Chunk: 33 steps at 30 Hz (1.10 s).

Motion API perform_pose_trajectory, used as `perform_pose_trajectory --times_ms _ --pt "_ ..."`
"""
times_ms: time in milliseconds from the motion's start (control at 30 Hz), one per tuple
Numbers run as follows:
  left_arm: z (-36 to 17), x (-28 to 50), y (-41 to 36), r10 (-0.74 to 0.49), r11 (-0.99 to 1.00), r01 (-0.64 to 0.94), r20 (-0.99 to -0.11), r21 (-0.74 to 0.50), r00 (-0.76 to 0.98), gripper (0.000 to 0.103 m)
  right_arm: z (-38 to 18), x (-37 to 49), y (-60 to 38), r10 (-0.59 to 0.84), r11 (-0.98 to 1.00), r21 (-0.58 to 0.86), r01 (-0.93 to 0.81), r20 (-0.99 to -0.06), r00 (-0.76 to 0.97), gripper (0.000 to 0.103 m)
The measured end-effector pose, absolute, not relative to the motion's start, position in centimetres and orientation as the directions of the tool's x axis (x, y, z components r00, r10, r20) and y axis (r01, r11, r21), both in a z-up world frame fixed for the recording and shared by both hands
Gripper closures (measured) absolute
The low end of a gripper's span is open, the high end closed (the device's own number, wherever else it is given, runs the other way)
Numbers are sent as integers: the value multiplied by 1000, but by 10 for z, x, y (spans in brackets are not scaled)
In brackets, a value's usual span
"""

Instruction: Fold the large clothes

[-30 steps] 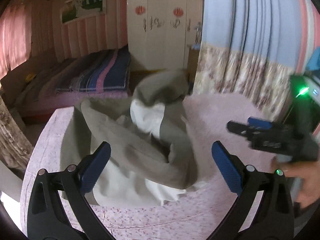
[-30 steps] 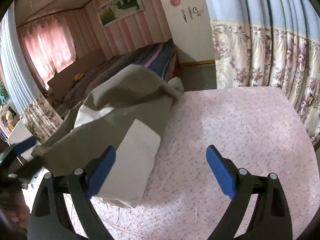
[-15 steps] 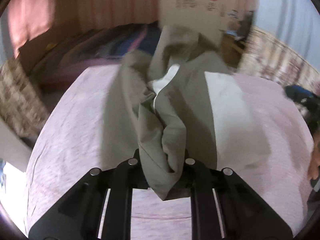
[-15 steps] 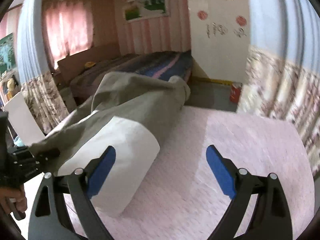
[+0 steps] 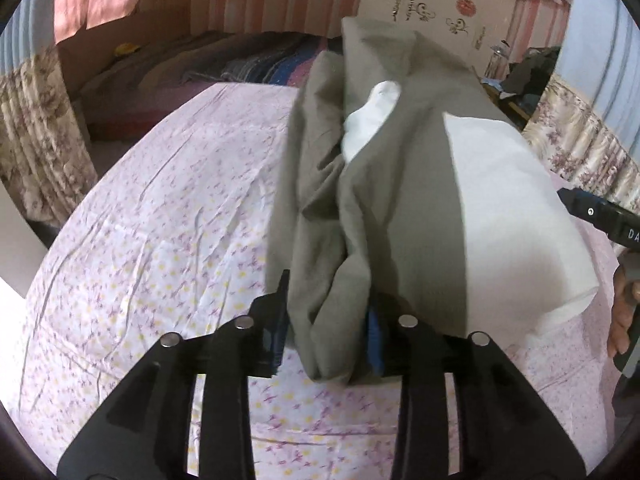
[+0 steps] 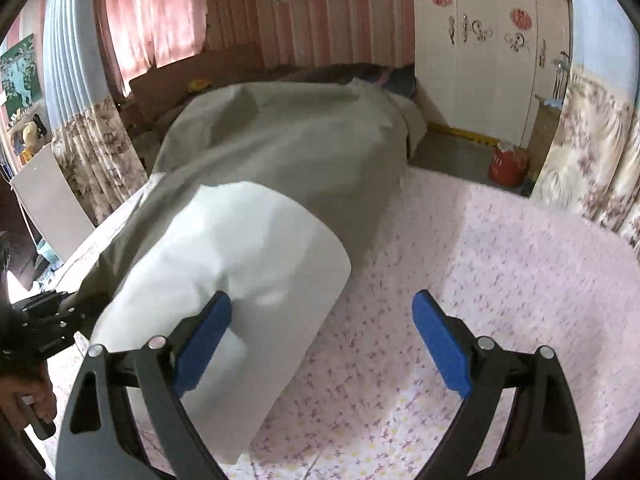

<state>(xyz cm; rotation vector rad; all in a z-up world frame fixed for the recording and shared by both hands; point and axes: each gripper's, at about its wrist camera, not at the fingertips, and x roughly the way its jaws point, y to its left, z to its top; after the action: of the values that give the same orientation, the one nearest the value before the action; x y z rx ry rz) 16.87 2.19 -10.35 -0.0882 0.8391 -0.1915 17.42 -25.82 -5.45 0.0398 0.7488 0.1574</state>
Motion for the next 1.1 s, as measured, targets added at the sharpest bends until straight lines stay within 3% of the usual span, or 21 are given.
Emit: perform_pose_trajectory --times_ms 267,400,433,500,567,633,833,1000,1100 --pt "-92 154 32 -224 975 143 -701 -173 677 66 -46 170 -262 134 990 55 -132 -671 729 9" --pt "-50 146 46 -240 969 137 -670 -204 703 48 -15 167 -274 132 991 73 -111 -616 777 9" --pt "-35 146 49 -236 970 131 -657 -206 716 36 -7 168 -277 126 992 71 -105 -600 790 8" --pt "-6 152 49 -230 971 126 -641 -204 733 23 3 174 -281 113 994 63 -94 -589 800 8" --pt "23 166 41 -245 968 150 -624 -202 742 19 11 185 -283 122 992 73 -98 -580 805 8" --pt "37 183 26 -253 967 177 -632 -181 733 9 14 202 -281 134 991 90 -100 -595 793 8" --pt "11 250 -45 -320 946 252 -714 -204 623 7 9 252 -268 160 986 135 -96 -629 761 8" --pt "-31 309 -62 -112 990 138 -750 -27 652 8 -20 277 -257 150 987 150 -66 -670 727 8" --pt "-49 331 -39 -79 997 57 -765 -55 639 6 -50 291 -250 89 995 96 -31 -694 714 8"
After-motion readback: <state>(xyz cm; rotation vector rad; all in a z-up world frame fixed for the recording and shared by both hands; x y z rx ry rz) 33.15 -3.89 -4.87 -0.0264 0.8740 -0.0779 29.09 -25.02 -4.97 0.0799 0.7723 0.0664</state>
